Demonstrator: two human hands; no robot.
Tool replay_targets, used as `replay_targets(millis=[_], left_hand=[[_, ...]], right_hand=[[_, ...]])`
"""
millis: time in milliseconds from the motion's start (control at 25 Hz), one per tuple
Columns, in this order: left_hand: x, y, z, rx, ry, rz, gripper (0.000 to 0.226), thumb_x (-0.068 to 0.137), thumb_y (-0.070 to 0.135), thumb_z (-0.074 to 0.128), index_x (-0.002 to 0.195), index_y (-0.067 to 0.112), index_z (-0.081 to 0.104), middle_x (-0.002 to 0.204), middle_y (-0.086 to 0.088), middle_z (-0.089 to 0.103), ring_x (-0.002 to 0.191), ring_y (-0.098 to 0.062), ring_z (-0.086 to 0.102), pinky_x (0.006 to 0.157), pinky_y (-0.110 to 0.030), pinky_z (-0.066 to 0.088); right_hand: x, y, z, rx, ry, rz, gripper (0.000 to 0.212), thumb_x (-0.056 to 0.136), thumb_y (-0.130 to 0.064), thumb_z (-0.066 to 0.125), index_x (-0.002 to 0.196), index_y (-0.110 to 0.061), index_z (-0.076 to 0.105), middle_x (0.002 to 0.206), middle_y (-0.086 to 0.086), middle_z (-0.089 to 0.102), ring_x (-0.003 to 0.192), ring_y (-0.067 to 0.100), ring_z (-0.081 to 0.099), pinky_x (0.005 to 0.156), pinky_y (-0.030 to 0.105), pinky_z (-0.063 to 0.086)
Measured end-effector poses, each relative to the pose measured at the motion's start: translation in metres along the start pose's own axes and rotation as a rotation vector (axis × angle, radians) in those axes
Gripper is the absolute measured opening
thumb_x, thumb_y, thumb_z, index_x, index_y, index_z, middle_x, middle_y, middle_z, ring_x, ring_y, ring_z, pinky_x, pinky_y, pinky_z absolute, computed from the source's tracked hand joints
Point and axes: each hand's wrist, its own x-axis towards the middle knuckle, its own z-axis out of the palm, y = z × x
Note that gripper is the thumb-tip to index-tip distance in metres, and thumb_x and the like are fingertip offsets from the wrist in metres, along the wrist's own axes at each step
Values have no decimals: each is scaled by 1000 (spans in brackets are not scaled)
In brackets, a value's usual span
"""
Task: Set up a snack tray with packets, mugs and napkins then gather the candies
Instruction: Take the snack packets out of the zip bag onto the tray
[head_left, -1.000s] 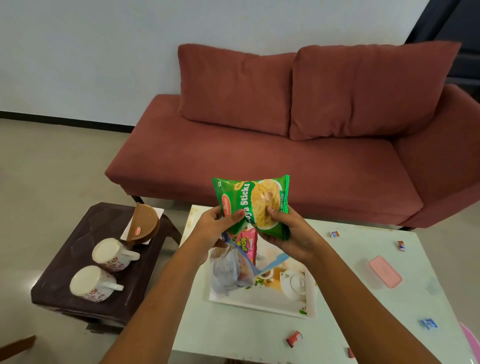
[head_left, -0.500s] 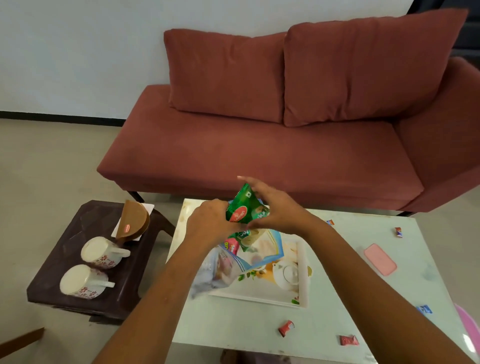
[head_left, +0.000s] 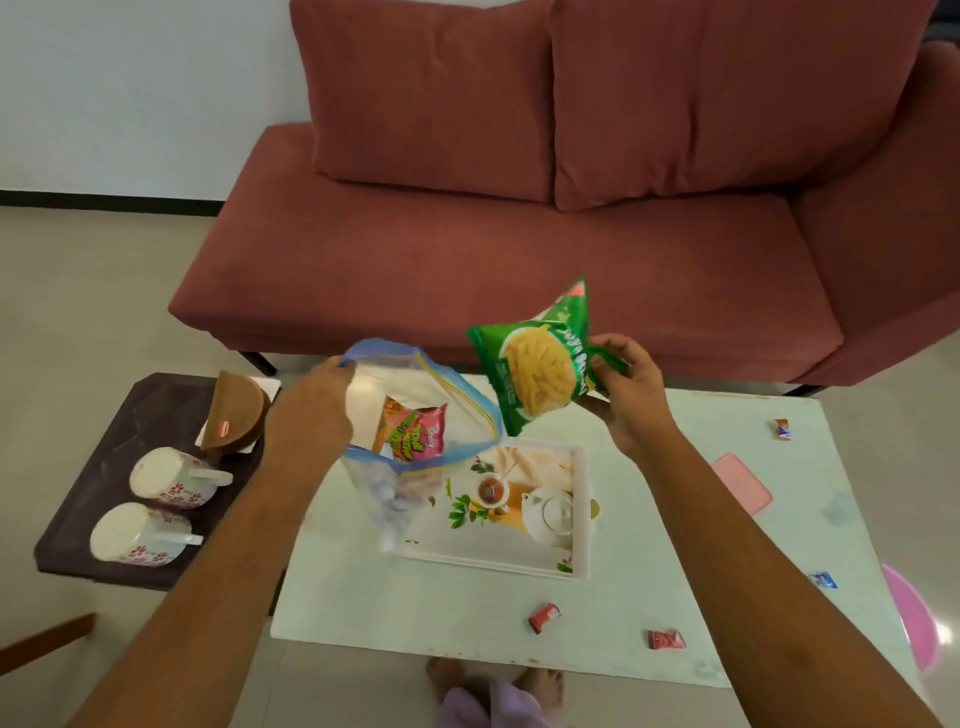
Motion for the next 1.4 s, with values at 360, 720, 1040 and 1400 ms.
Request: replay_targets(millis=[360, 720, 1040, 1400], left_hand=[[6, -50, 80, 24, -125, -63, 62, 74, -9, 60, 134, -1, 45, 135, -20, 51, 112, -39, 56, 89, -46, 47], [-11, -21, 197, -295, -205, -185, 78, 79, -9, 56, 146, 17, 27, 157, 4, 21, 143, -23, 24, 99, -41, 43], [-2, 14, 233, -469, -246, -67, 85, 77, -12, 56, 147, 24, 23, 154, 4, 26, 136, -15, 32, 90, -18, 37], [12, 19, 242, -465, -325, -99, 87, 81, -6, 60, 148, 27, 17, 152, 3, 28, 131, -16, 34, 83, -17, 37]], right_hand=[[11, 134, -42, -216, 473, 308, 37, 80, 13, 62, 97, -18, 74, 109, 5, 63, 102, 26, 64, 84, 38, 57], [55, 254, -54, 271, 706, 351, 42, 84, 22, 40, 87, -13, 63, 117, 13, 60, 105, 29, 63, 78, 35, 60], [60, 297, -88, 273, 828, 398, 46, 86, 19, 33, 80, -19, 57, 118, 13, 58, 97, 27, 64, 57, 28, 58], [62, 297, -91, -104, 685, 412, 50, 82, 18, 32, 80, -25, 57, 117, 14, 62, 92, 23, 65, 54, 24, 53]])
